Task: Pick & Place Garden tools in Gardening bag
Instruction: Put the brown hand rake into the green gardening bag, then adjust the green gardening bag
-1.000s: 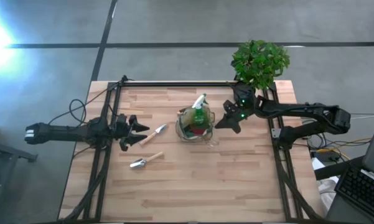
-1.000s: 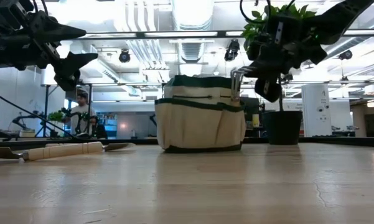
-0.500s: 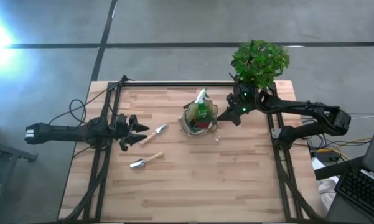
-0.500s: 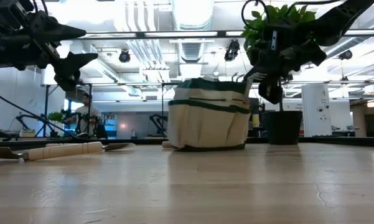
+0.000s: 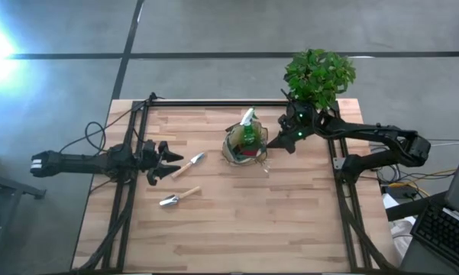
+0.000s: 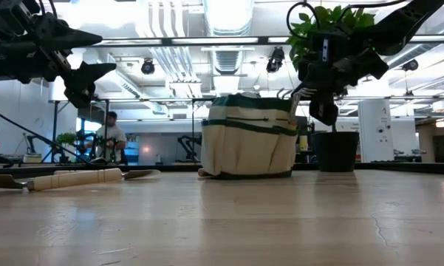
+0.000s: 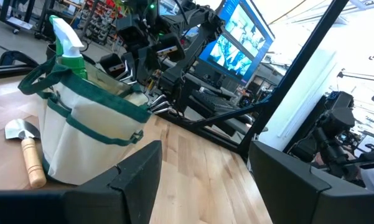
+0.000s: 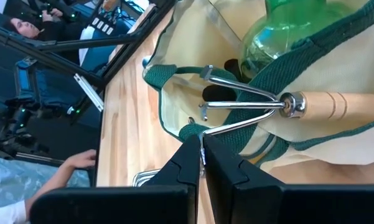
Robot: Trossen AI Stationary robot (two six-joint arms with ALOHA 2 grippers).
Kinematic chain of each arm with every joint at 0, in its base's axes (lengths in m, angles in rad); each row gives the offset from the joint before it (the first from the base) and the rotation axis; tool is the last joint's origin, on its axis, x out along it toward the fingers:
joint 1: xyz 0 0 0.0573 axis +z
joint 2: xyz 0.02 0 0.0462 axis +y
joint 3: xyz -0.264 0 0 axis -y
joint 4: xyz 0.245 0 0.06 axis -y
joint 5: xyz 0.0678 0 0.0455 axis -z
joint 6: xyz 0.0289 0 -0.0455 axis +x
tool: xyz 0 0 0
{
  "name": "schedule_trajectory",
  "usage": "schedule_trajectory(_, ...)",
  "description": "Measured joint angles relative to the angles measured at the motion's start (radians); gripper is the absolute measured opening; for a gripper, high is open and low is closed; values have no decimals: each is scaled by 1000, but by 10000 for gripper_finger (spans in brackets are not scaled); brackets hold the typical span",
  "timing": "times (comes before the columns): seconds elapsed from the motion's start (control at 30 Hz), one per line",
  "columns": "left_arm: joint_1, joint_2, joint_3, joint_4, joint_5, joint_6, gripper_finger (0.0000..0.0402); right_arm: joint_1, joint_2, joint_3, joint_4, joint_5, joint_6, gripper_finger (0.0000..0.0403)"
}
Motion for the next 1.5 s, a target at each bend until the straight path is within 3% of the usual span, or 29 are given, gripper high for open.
schedule_trajectory(0.3,0,0,0,0,0,0,245,0,-16,-2,-4,0,-5,19)
schedule_trajectory(0.73,0,0,0,0,0,0,245,0,-64,-2,-27,-1,-3,126)
schedule_trajectory(0.97,0,0,0,0,0,0,245,0,-87,10,-30,-57,-75,167)
schedule_trajectory(1.5,0,0,0,0,0,0,245,0,-265,128,-55,-35,-148,153)
